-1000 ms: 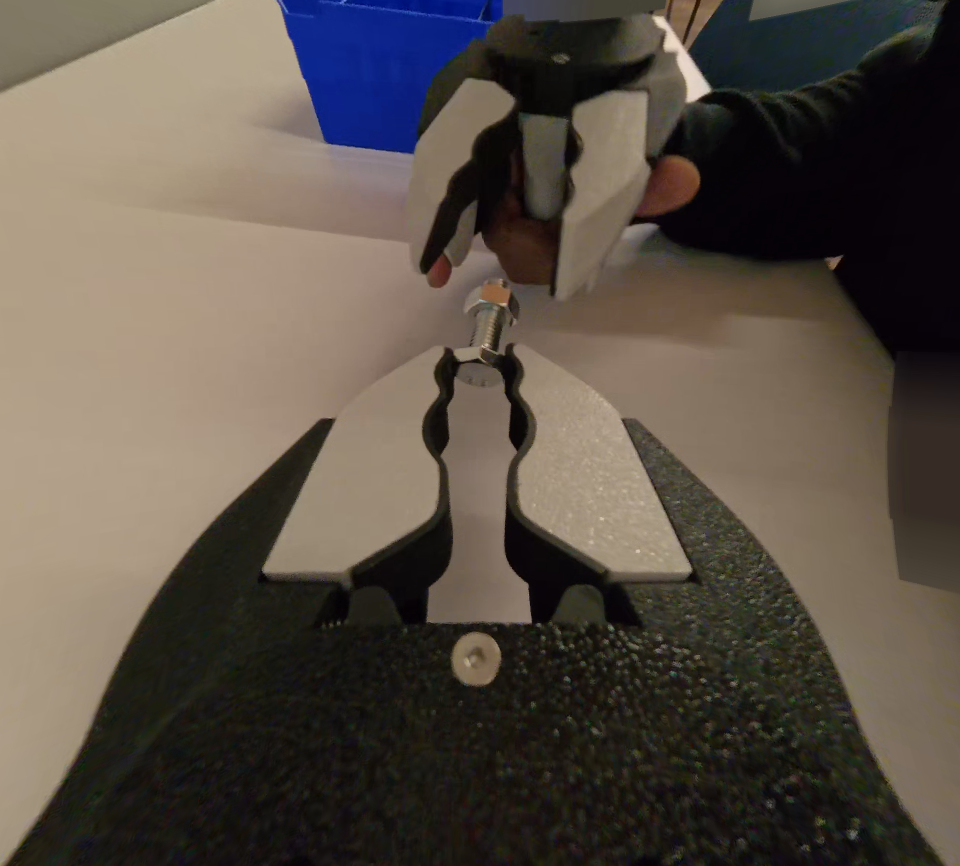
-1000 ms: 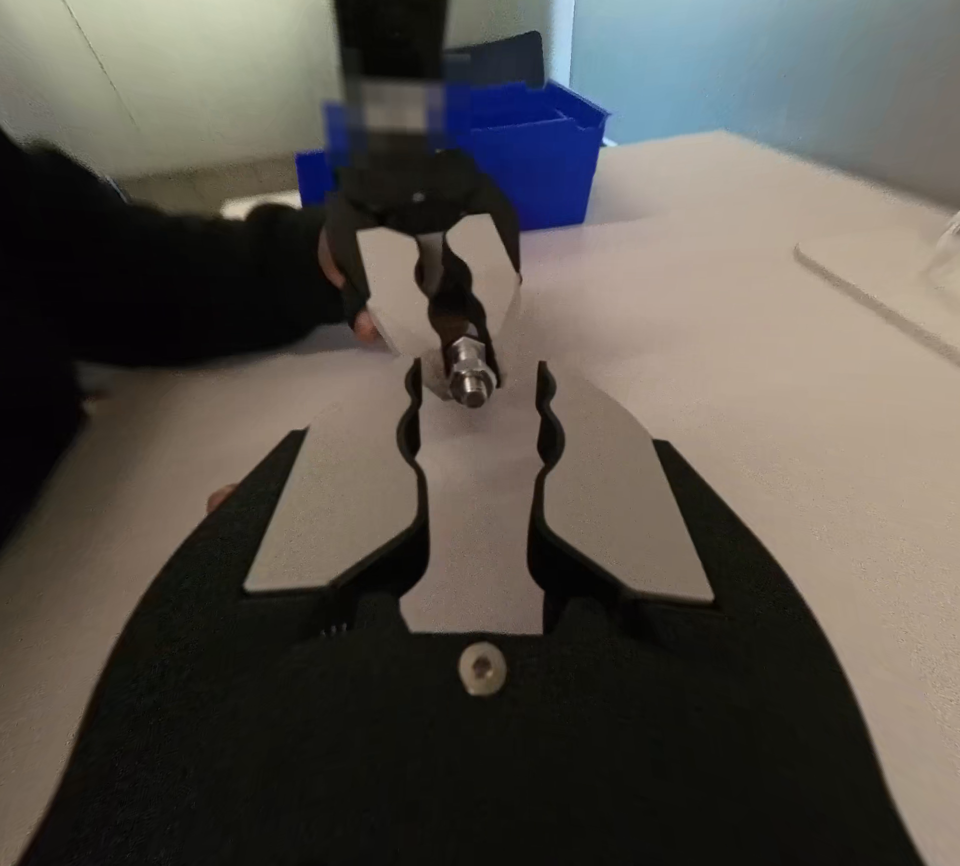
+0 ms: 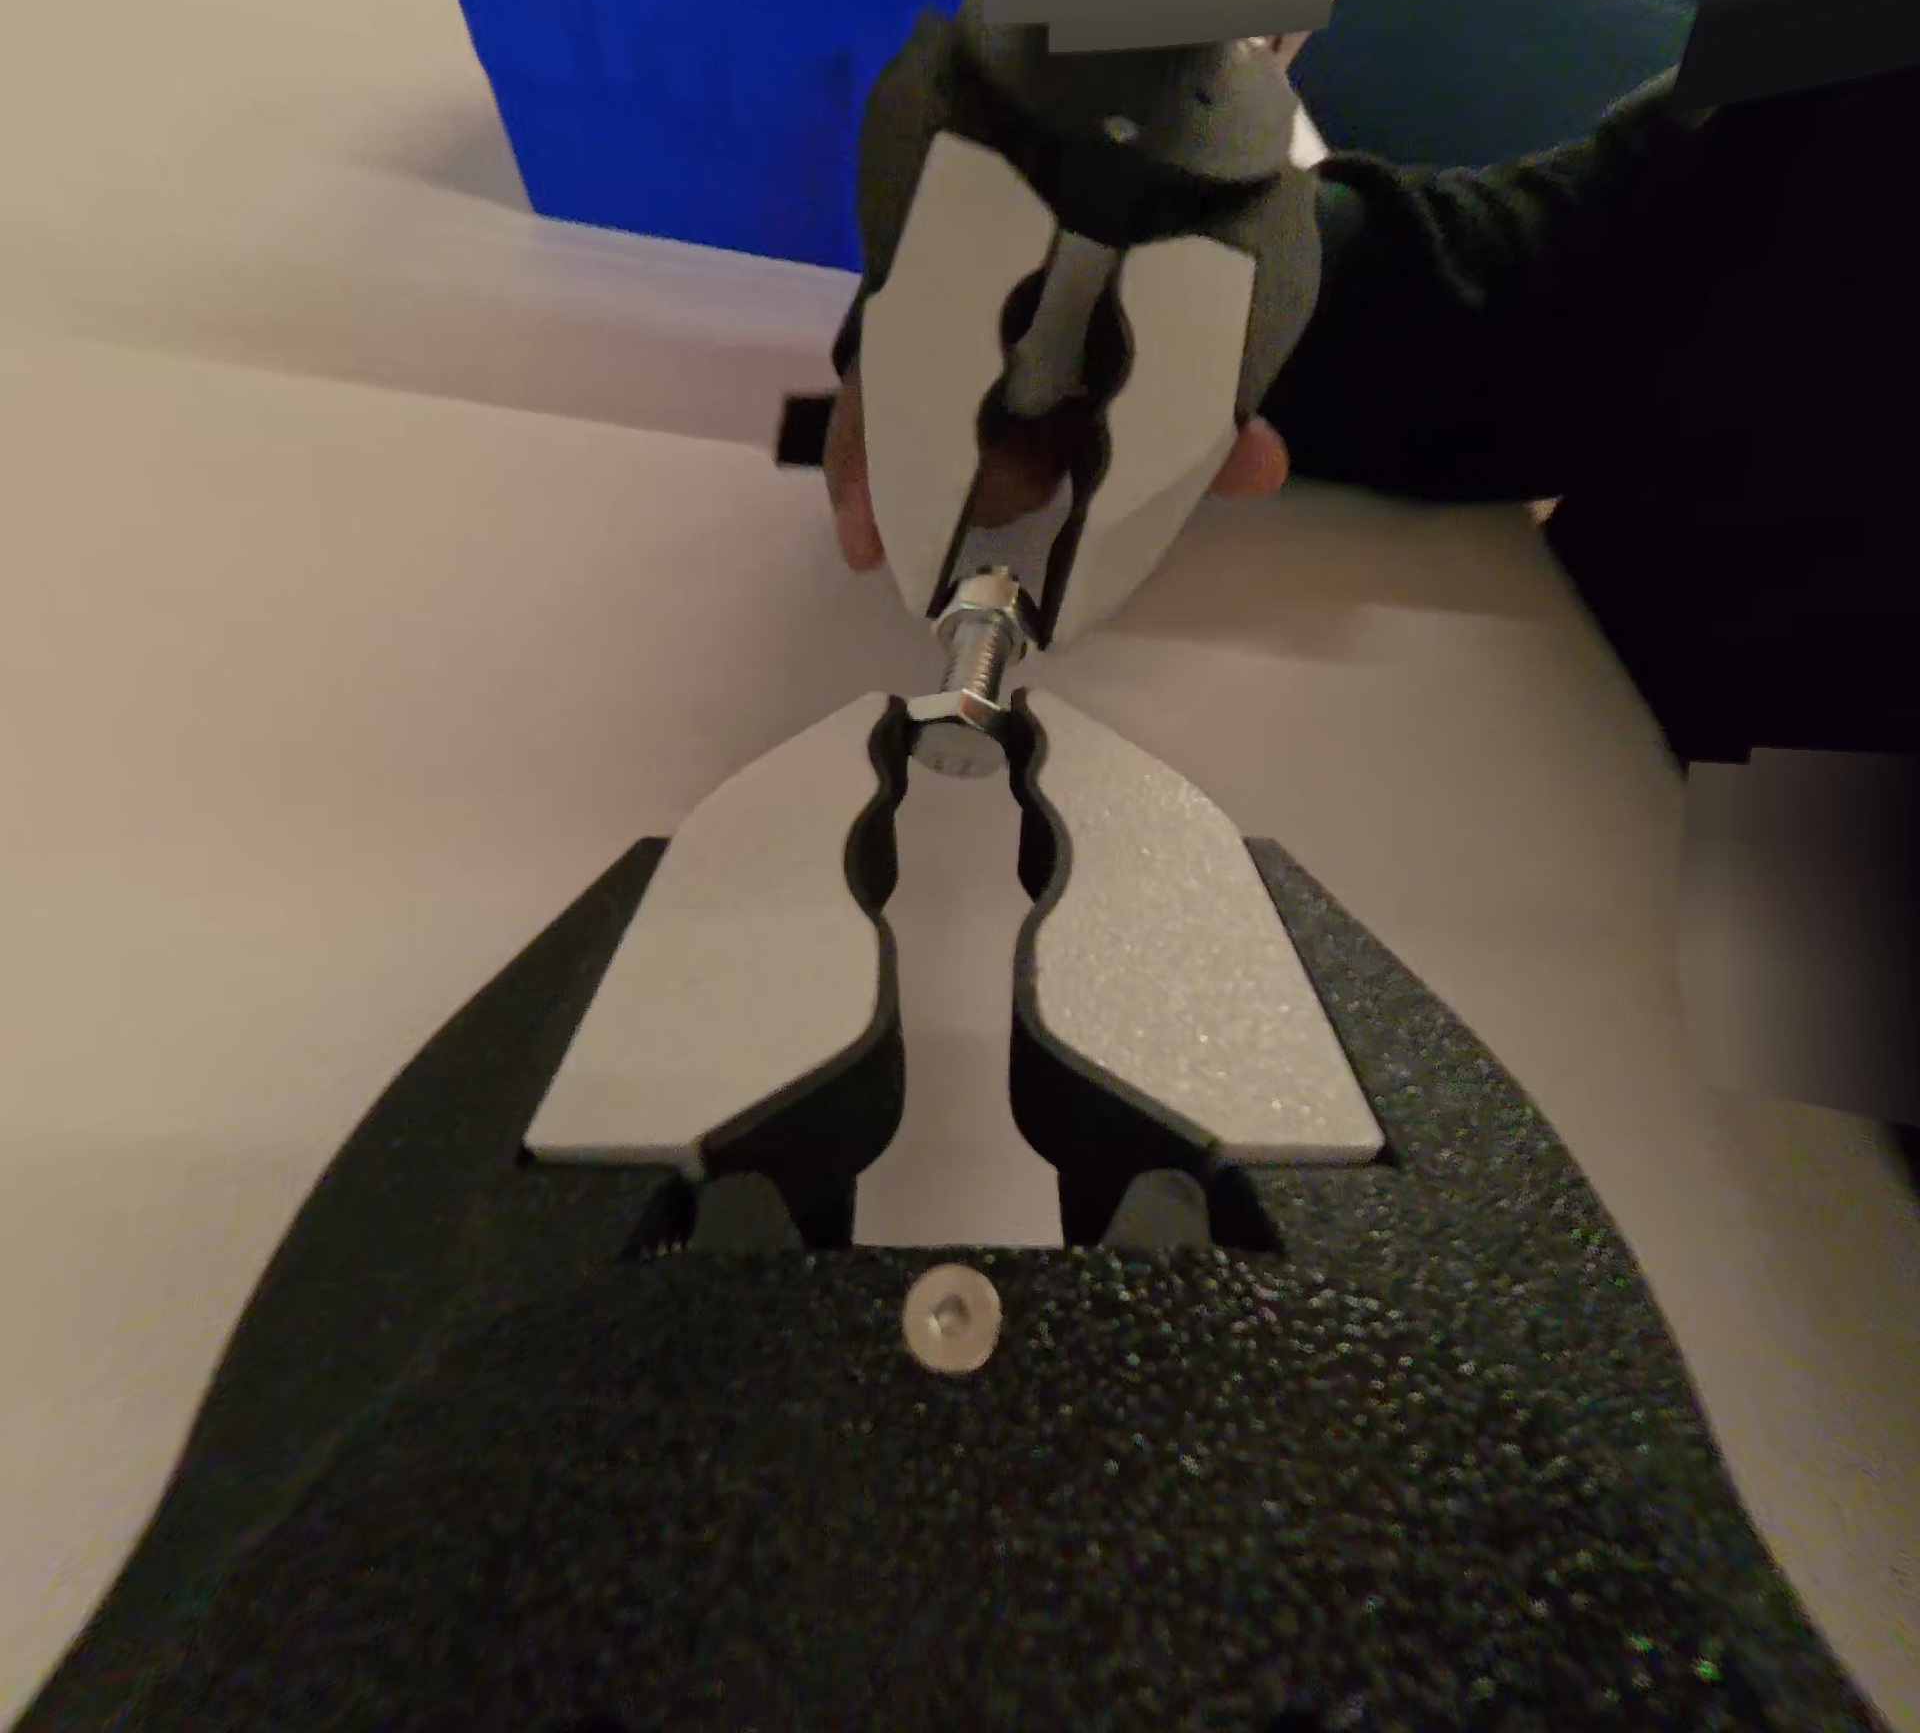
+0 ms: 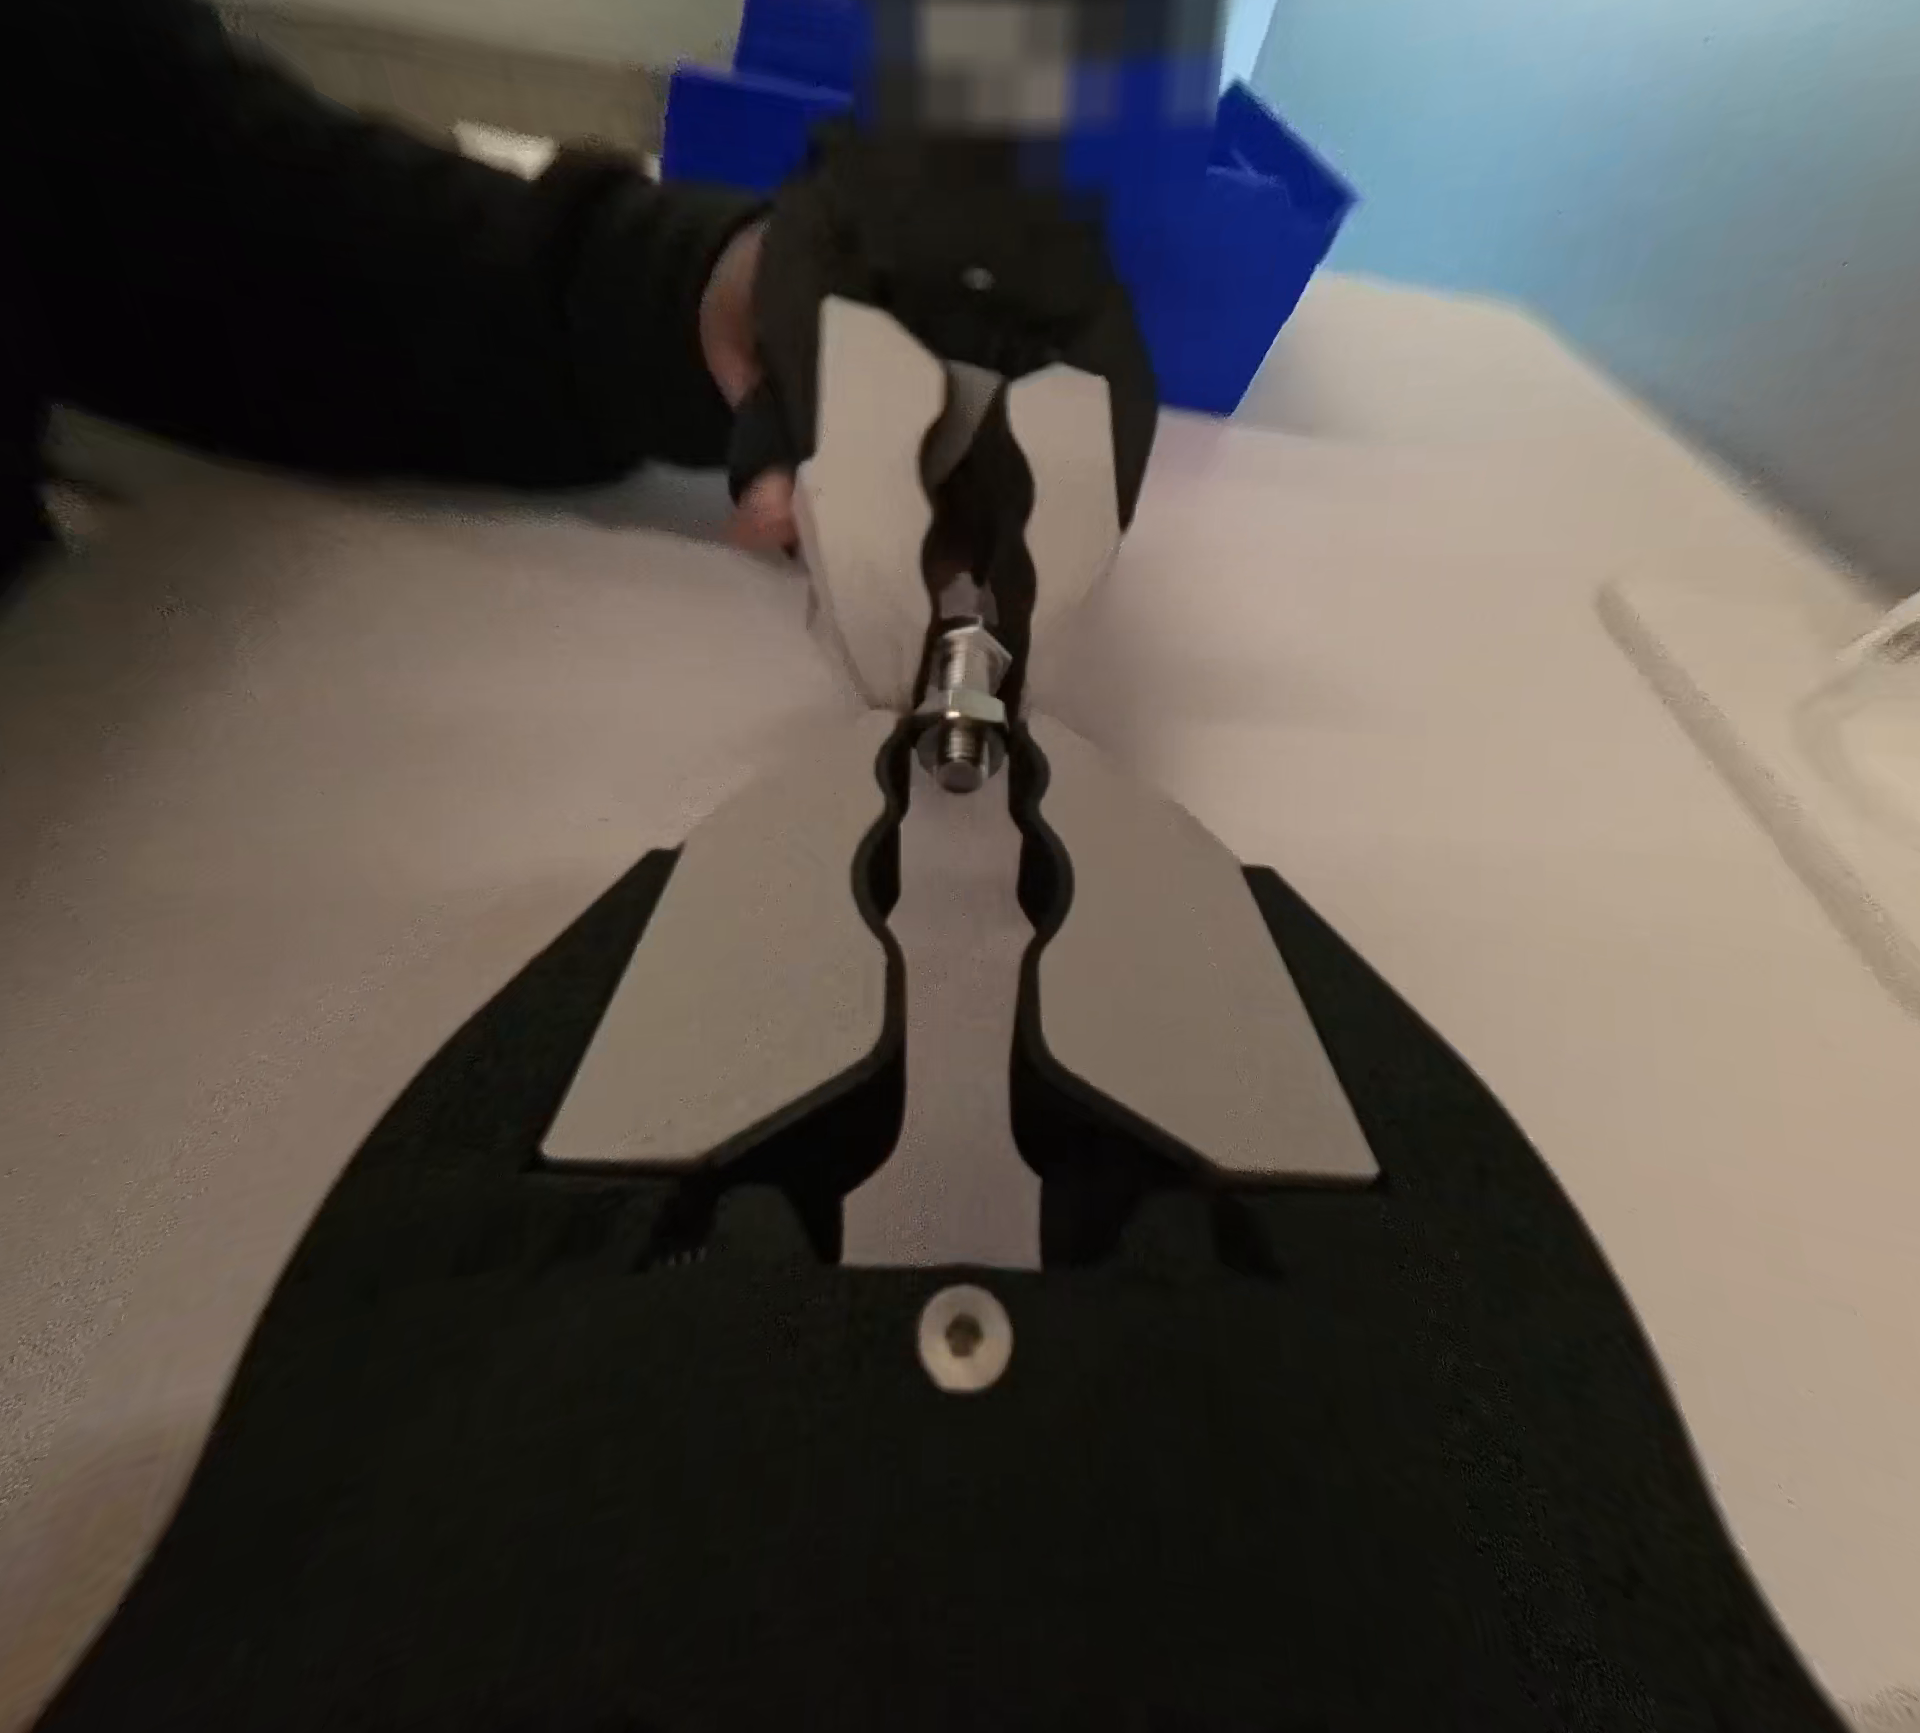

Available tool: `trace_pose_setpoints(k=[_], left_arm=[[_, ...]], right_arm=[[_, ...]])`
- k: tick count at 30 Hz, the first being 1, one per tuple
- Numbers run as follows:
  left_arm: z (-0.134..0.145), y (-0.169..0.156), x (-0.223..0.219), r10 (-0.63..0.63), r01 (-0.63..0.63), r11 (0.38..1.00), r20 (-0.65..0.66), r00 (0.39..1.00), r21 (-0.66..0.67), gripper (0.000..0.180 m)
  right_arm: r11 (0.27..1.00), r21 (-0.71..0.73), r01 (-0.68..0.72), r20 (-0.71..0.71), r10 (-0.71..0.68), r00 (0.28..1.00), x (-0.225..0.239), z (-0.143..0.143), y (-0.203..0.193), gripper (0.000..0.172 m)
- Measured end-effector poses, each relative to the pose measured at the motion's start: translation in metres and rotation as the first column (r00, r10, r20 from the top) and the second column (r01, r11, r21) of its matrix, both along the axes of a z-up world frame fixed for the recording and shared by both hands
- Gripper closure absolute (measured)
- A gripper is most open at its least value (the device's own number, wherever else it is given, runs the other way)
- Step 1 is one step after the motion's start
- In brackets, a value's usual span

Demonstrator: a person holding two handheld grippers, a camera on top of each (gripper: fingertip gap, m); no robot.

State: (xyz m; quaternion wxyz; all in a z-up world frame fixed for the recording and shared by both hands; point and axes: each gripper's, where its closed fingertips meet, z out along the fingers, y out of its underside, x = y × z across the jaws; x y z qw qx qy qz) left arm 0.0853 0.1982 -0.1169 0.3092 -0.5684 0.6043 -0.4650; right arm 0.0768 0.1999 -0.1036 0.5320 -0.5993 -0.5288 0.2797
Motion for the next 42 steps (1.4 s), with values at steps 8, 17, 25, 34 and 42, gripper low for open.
trace_pose_setpoints(k=[8,17,25,34,42], left_arm=[[0.003,0.007,-0.001,0.031,-0.029,0.997,0.032,0.999,-0.066,0.163],[0.009,0.010,0.001,0.043,-0.053,0.985,0.064,0.997,0.164,0.163],[-0.006,-0.004,-0.003,-0.032,0.027,0.992,-0.040,0.999,-0.123,0.163],[0.003,0.012,-0.003,0.049,-0.050,0.998,0.026,0.998,0.047,0.163],[0.004,0.008,0.000,0.033,-0.037,0.990,0.032,0.999,0.133,0.163]], right_arm=[[0.988,0.138,0.068,-0.050,-0.062,0.997,0.002,0.015,0.007,0.147],[0.913,-0.407,-0.021,-0.170,-0.053,0.984,-0.001,-0.002,0.007,0.147],[0.894,0.447,-0.027,0.232,-0.087,0.969,0.000,-0.017,0.004,0.155],[0.968,-0.246,0.046,-0.169,-0.089,0.982,0.007,0.010,0.013,0.136],[0.939,-0.343,0.002,-0.132,-0.051,0.990,-0.001,-0.005,0.005,0.152]])
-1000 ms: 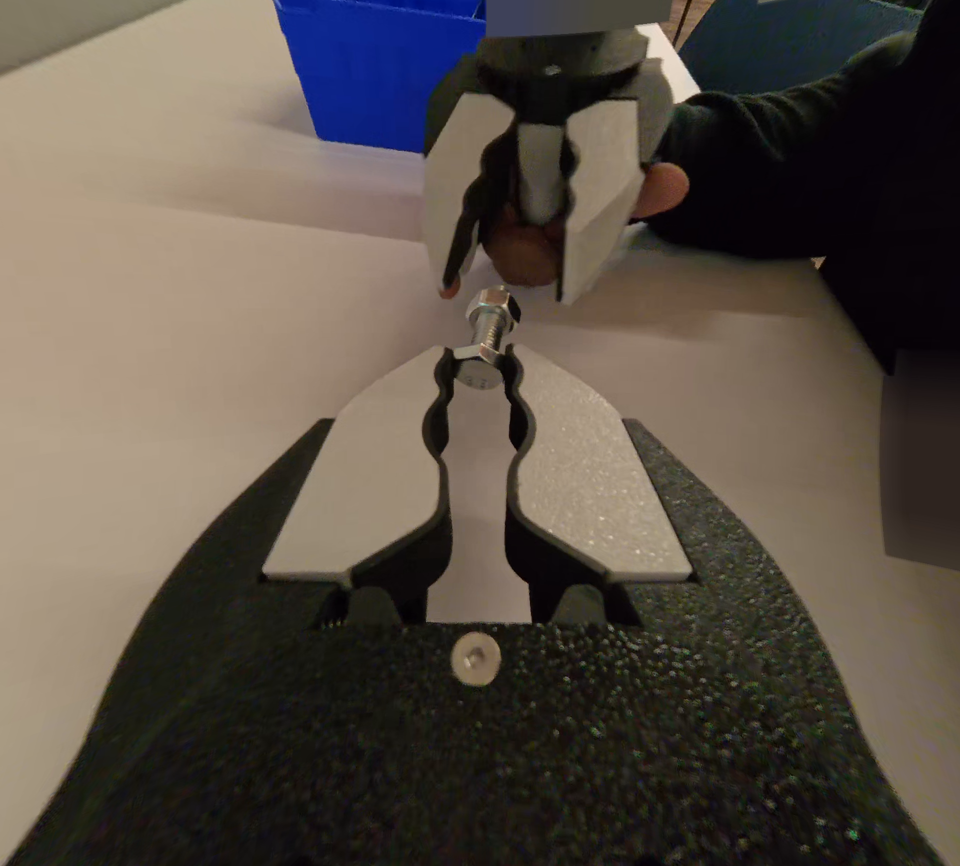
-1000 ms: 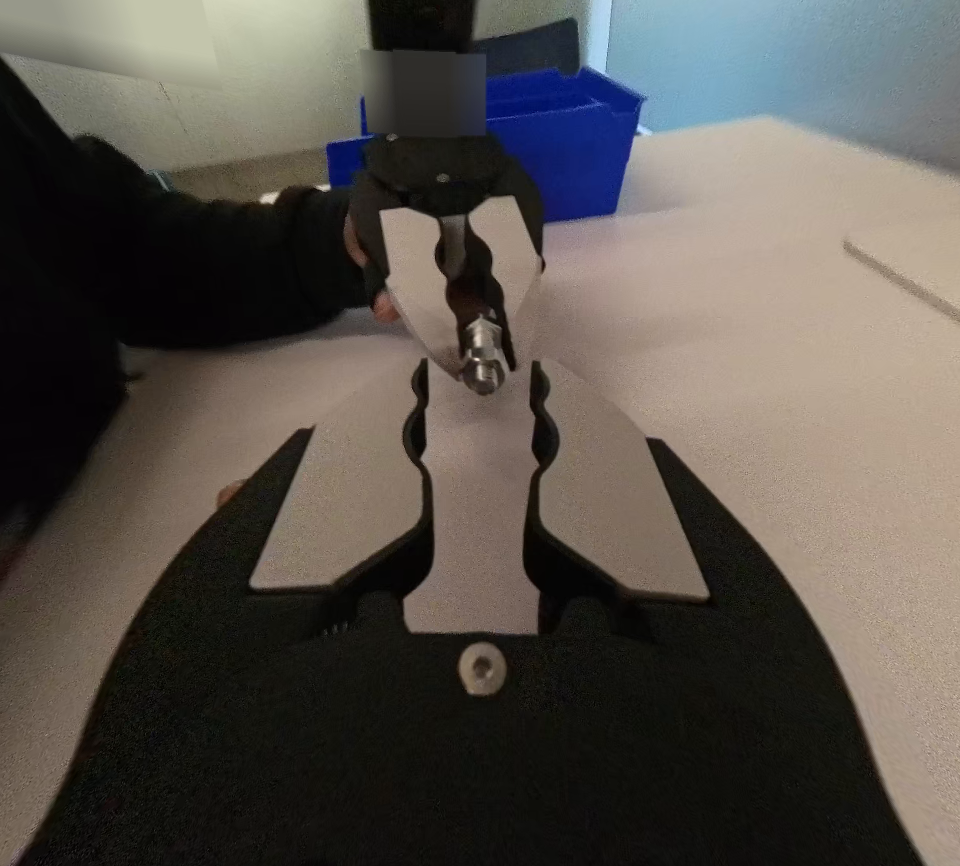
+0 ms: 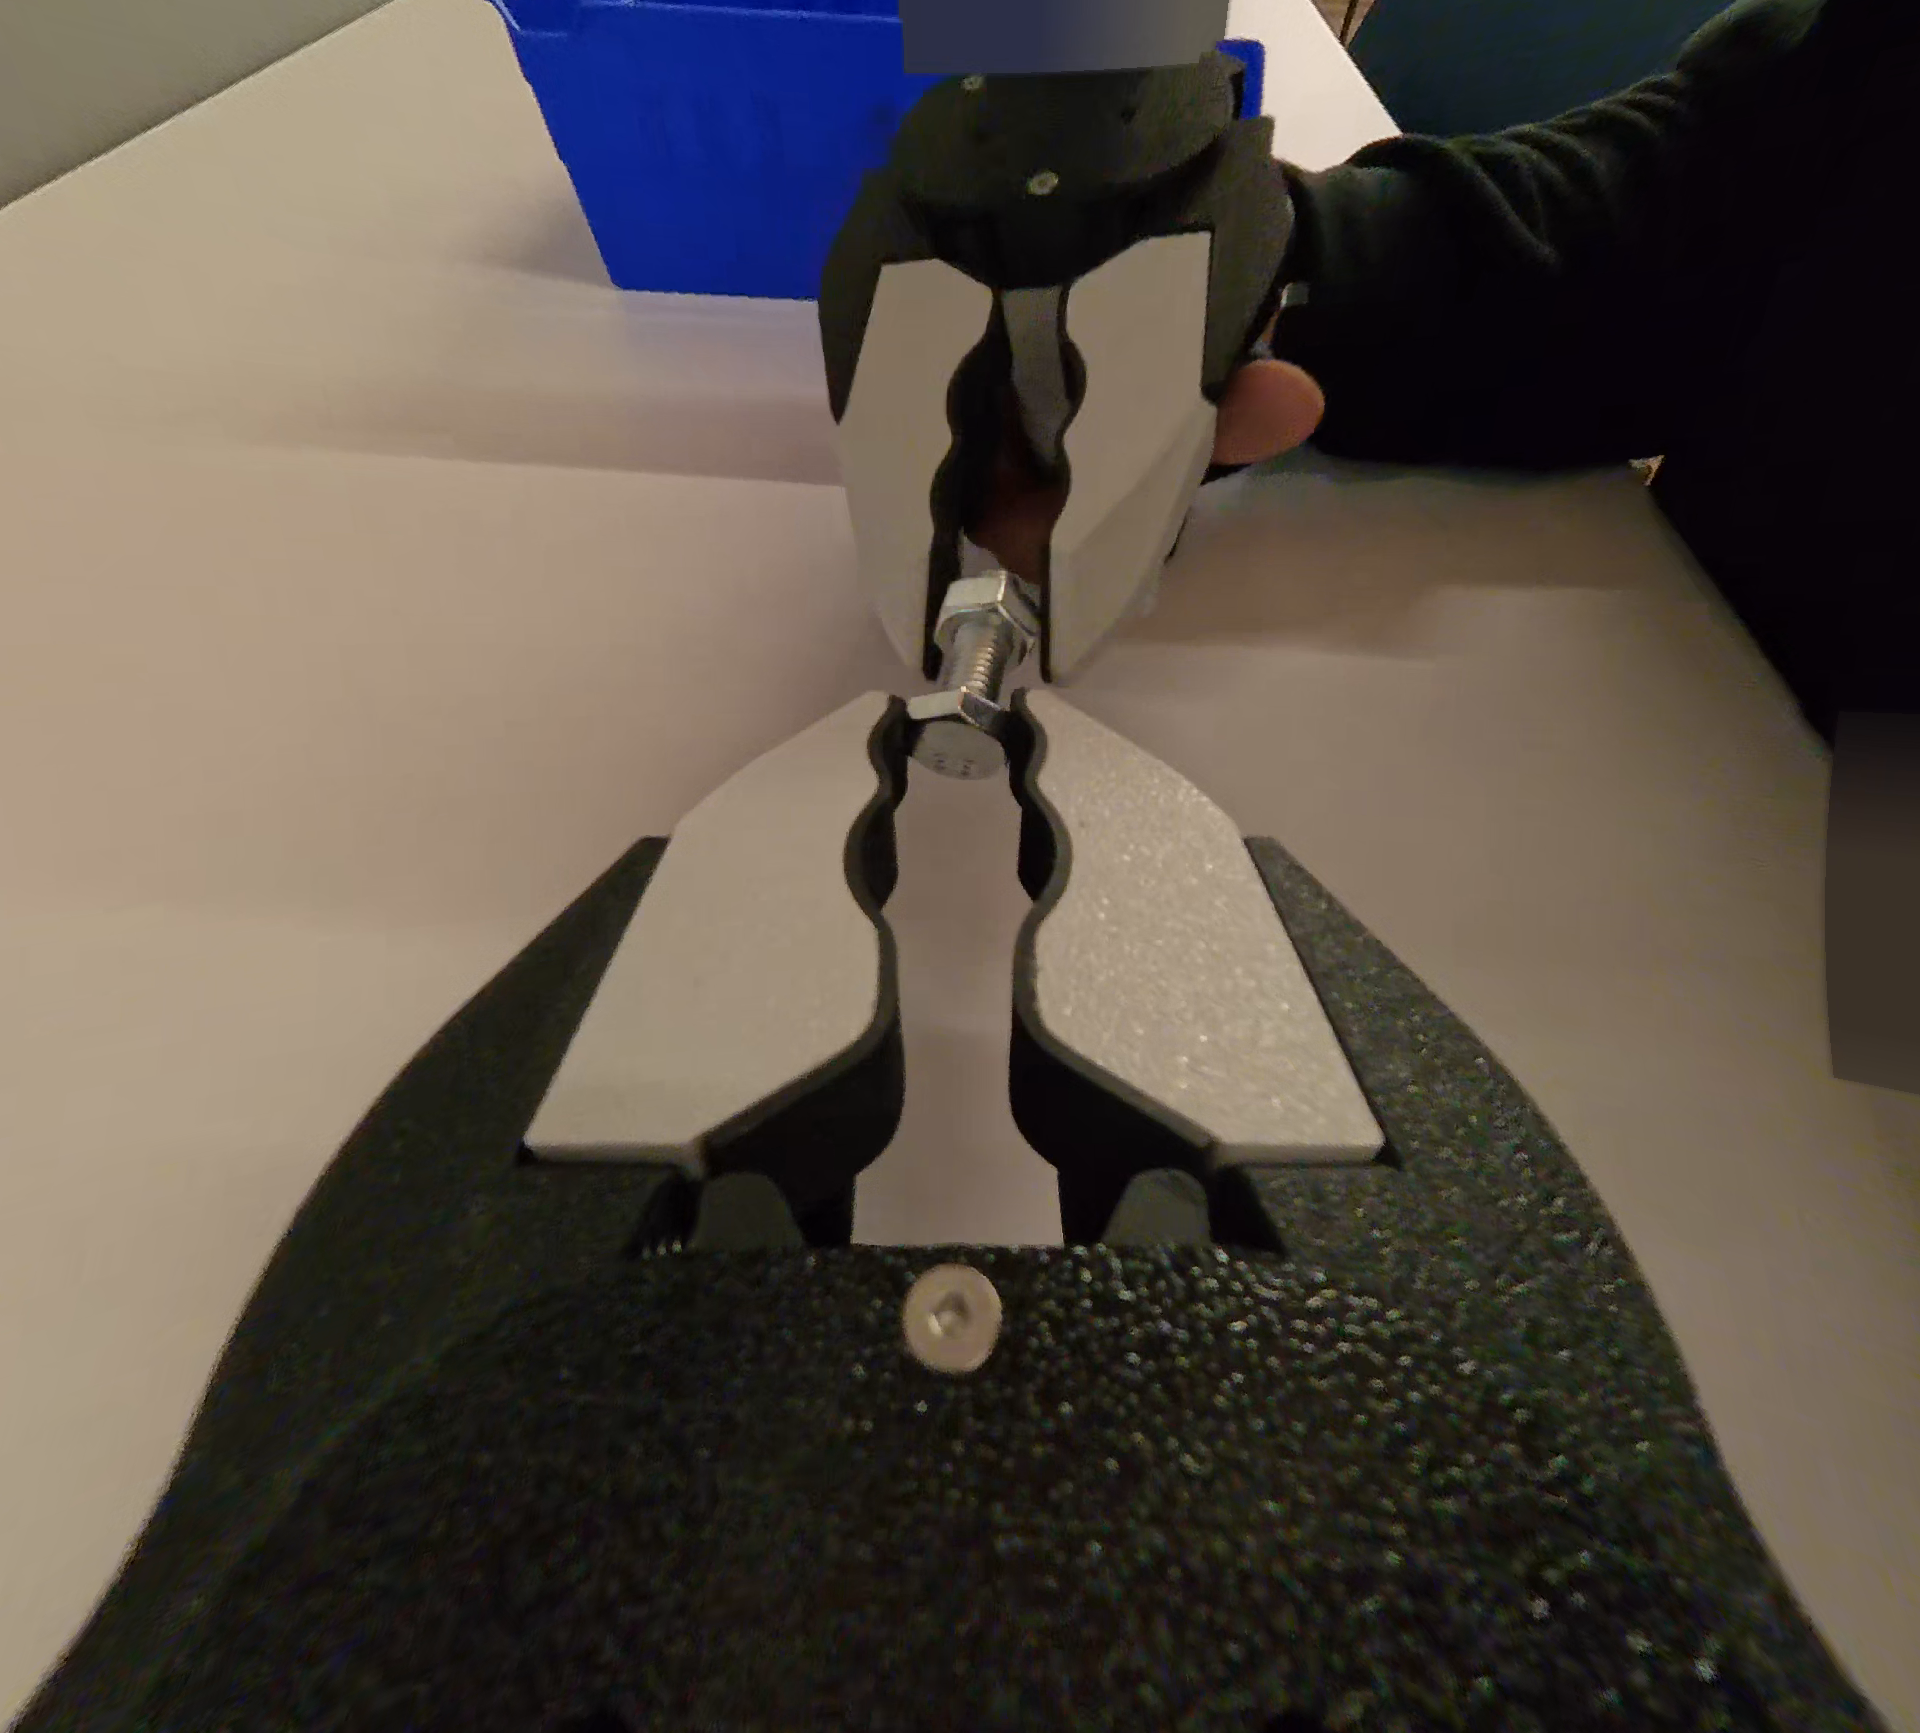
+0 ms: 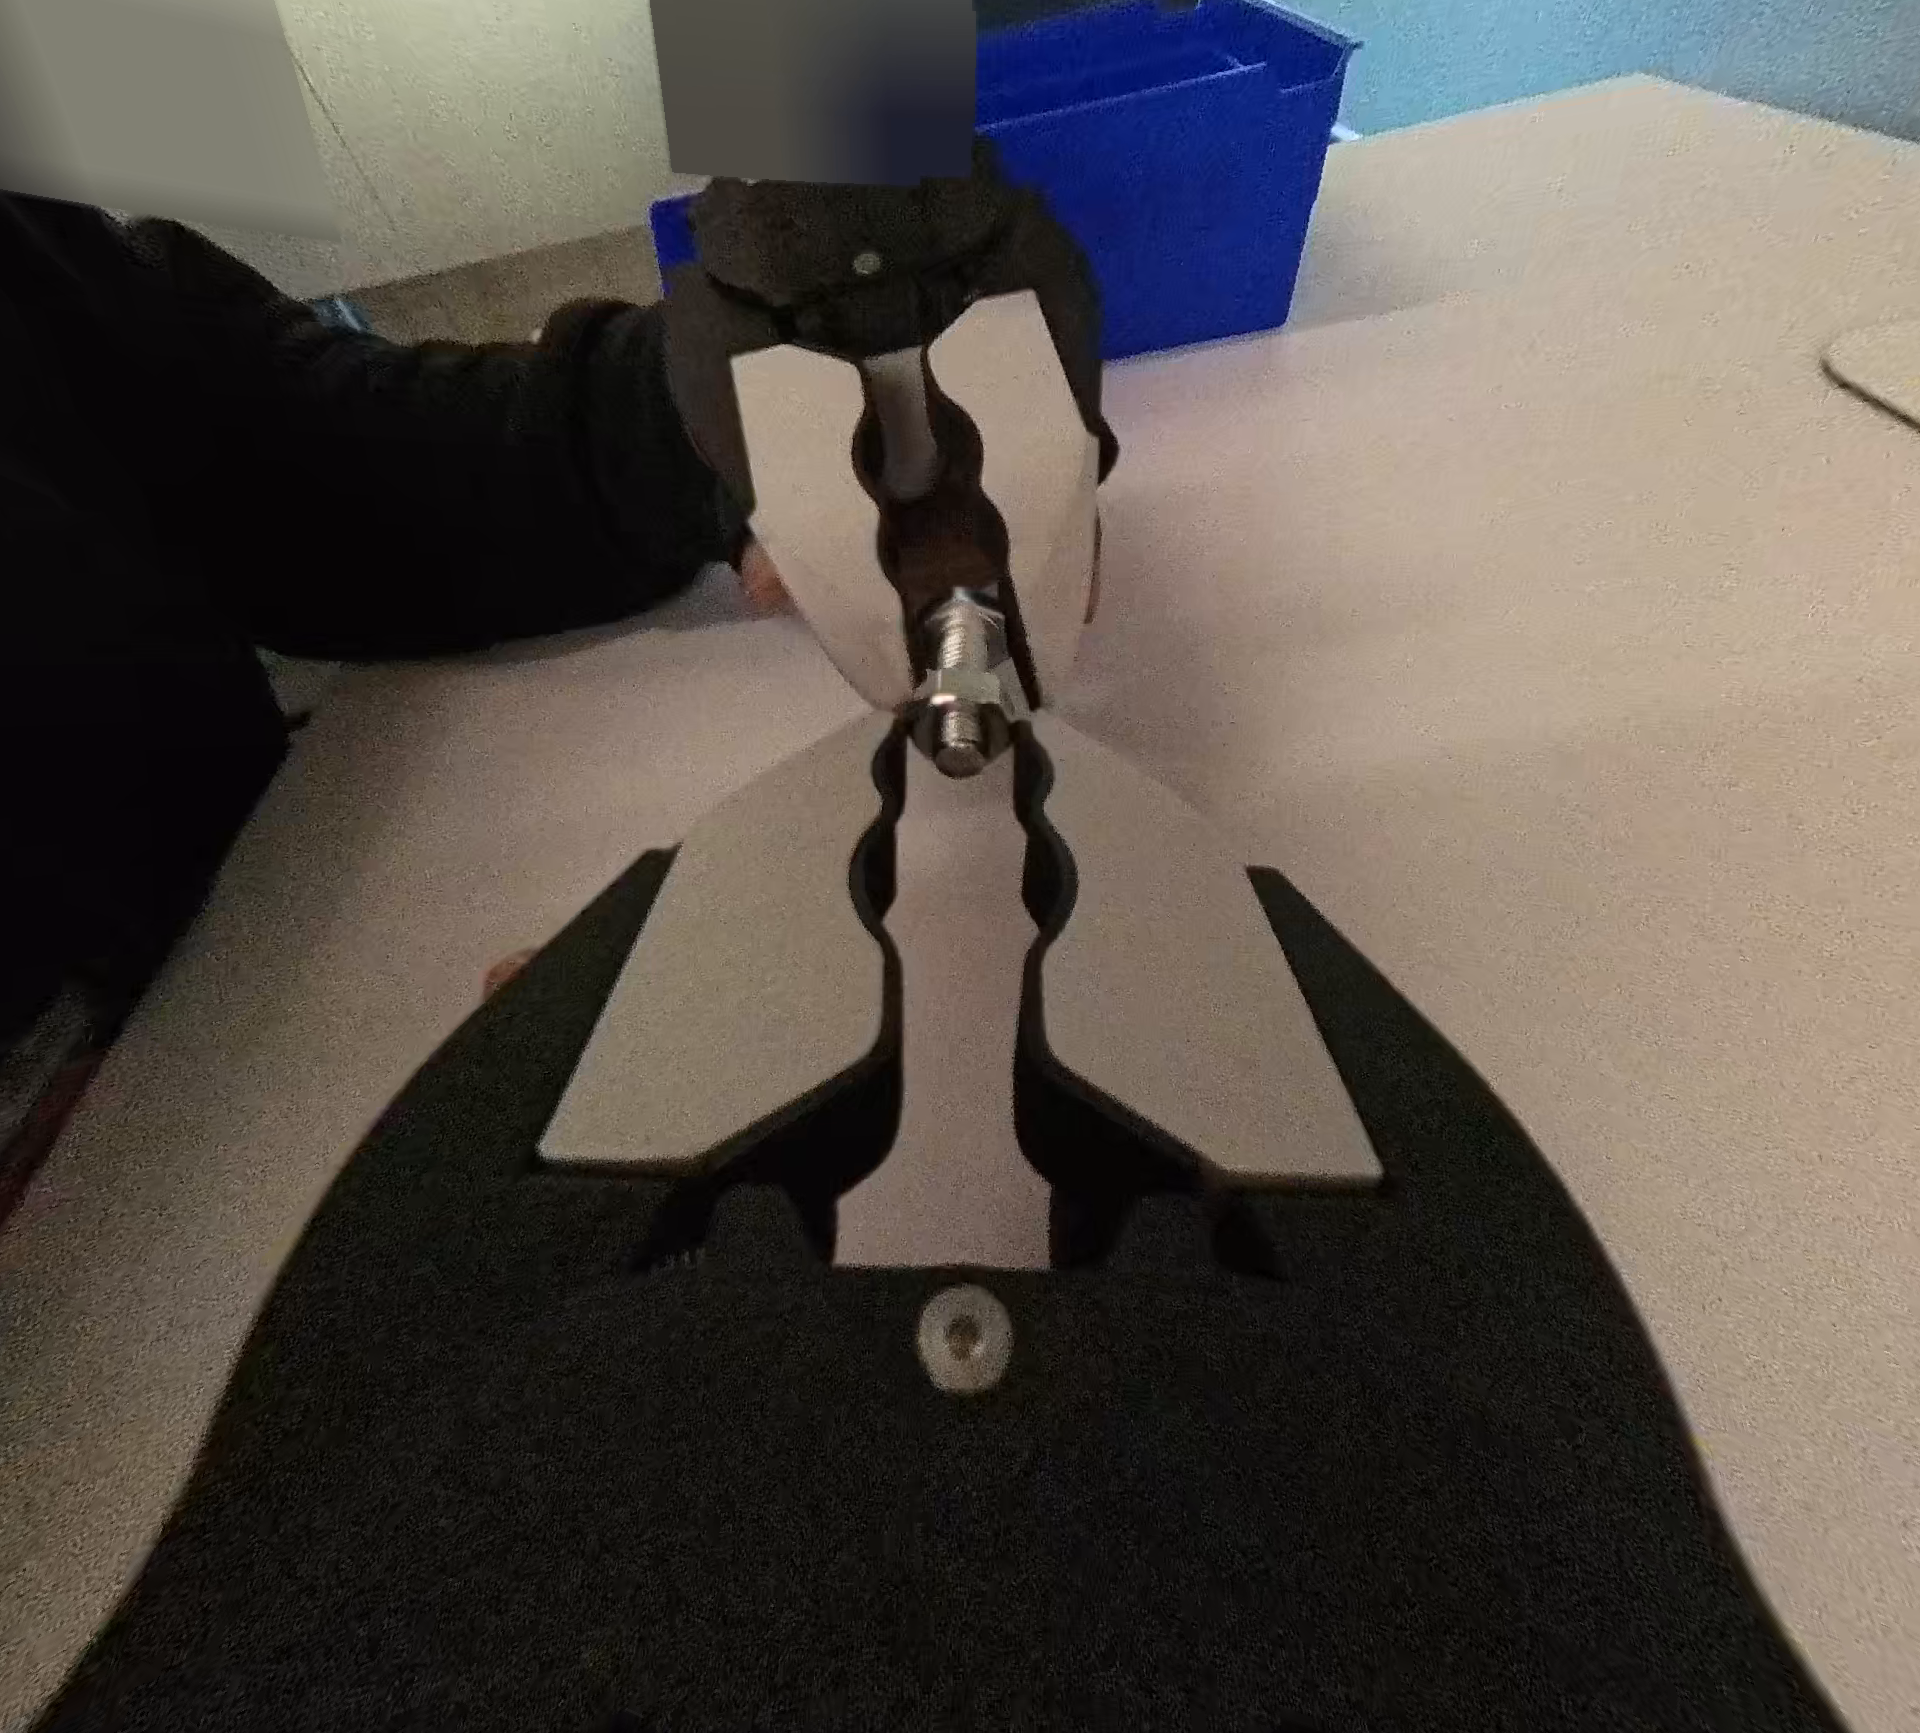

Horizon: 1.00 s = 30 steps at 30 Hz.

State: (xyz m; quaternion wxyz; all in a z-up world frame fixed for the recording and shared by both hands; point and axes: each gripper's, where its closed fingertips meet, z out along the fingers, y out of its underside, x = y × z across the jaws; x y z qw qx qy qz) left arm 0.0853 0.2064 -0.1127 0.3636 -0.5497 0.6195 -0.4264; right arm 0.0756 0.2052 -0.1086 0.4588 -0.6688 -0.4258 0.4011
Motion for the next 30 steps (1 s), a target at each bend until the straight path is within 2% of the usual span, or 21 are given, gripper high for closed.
trace_pose_setpoints(k=[2,3,4,5,6,7,8,10,12,14,16,19,20,23,24,25,26,27,28,29,30], left_arm=[[-0.001,-0.003,-0.001,-0.013,0.013,0.998,-0.009,1.000,-0.057,0.163],[-0.002,-0.005,-0.001,-0.023,0.020,0.994,-0.022,1.000,-0.112,0.163],[-0.003,-0.008,-0.002,-0.037,0.032,0.984,-0.028,0.999,-0.174,0.163],[-0.005,-0.010,-0.002,-0.055,0.047,0.973,-0.030,0.998,-0.228,0.163],[-0.005,-0.012,-0.002,-0.067,0.058,0.965,-0.028,0.997,-0.256,0.163],[-0.005,-0.011,-0.002,-0.067,0.058,0.965,-0.027,0.997,-0.257,0.163],[-0.004,-0.010,-0.002,-0.063,0.056,0.968,-0.019,0.998,-0.243,0.163],[0.000,-0.009,-0.002,-0.053,0.054,0.976,0.010,0.999,-0.209,0.163],[0.002,-0.006,-0.002,-0.041,0.045,0.985,0.026,0.999,-0.166,0.163],[0.004,-0.003,-0.002,-0.025,0.029,0.992,0.031,0.999,-0.120,0.163],[0.005,-0.002,-0.002,-0.018,0.021,0.996,0.034,0.999,-0.083,0.163],[0.005,-0.003,-0.001,-0.021,0.022,0.999,0.032,0.999,-0.037,0.163],[0.004,-0.003,0.000,-0.014,0.015,1.000,0.023,1.000,-0.026,0.163],[0.000,-0.007,-0.002,-0.039,0.039,0.997,-0.003,0.999,-0.068,0.163],[-0.001,-0.010,-0.002,-0.050,0.049,0.991,-0.010,0.999,-0.124,0.163],[-0.002,-0.013,-0.002,-0.066,0.062,0.979,-0.016,0.998,-0.195,0.163],[-0.004,-0.014,-0.002,-0.076,0.069,0.966,-0.017,0.997,-0.248,0.163],[-0.004,-0.013,-0.002,-0.072,0.065,0.961,-0.016,0.997,-0.268,0.163],[-0.003,-0.011,-0.002,-0.064,0.060,0.961,-0.009,0.998,-0.269,0.163],[-0.001,-0.010,-0.002,-0.061,0.061,0.964,0.007,0.998,-0.259,0.163],[0.001,-0.009,-0.002,-0.052,0.056,0.970,0.022,0.998,-0.238,0.163]], right_arm=[[0.989,0.148,-0.009,0.071,-0.001,0.997,0.000,-0.002,-0.001,0.153],[0.961,0.277,-0.021,0.127,-0.015,0.992,0.000,-0.004,-0.001,0.153],[0.897,0.439,-0.047,0.193,-0.043,0.980,0.000,-0.005,-0.001,0.153],[0.796,0.599,-0.084,0.256,-0.091,0.963,0.000,-0.005,-0.002,0.153],[0.687,0.716,-0.122,0.300,-0.146,0.943,0.000,-0.005,-0.002,0.153],[0.628,0.765,-0.141,0.321,-0.182,0.929,0.000,-0.004,-0.002,0.153],[0.640,0.757,-0.132,0.315,-0.180,0.932,0.000,-0.002,-0.002,0.152],[0.760,0.647,-0.059,0.223,-0.115,0.968,-0.001,0.008,-0.005,0.139],[0.886,0.463,0.004,0.099,-0.056,0.994,0.001,0.017,-0.004,0.135],[0.966,0.258,0.015,-0.022,-0.010,1.000,0.003,0.024,-0.003,0.132],[0.993,0.118,0.013,-0.093,-0.002,0.996,0.004,0.025,-0.001,0.132],[0.999,0.034,0.006,-0.051,-0.004,0.999,0.002,0.011,0.001,0.145],[0.998,0.059,-0.010,-0.019,0.011,1.000,0.000,0.007,-0.002,0.155],[0.946,0.321,-0.036,0.127,-0.006,0.992,0.000,0.001,-0.006,0.155],[0.882,0.467,-0.064,0.192,-0.031,0.981,0.000,0.001,-0.007,0.155],[0.777,0.620,-0.106,0.257,-0.074,0.964,0.000,0.000,-0.008,0.155],[0.658,0.738,-0.149,0.307,-0.132,0.942,0.000,-0.001,-0.008,0.155],[0.576,0.799,-0.173,0.333,-0.185,0.925,0.000,0.000,-0.006,0.155],[0.555,0.815,-0.167,0.330,-0.208,0.921,0.000,0.002,-0.005,0.155],[0.579,0.804,-0.134,0.298,-0.198,0.934,-0.001,0.007,-0.005,0.154],[0.638,0.765,-0.088,0.251,-0.169,0.953,-0.001,0.012,-0.006,0.148]])
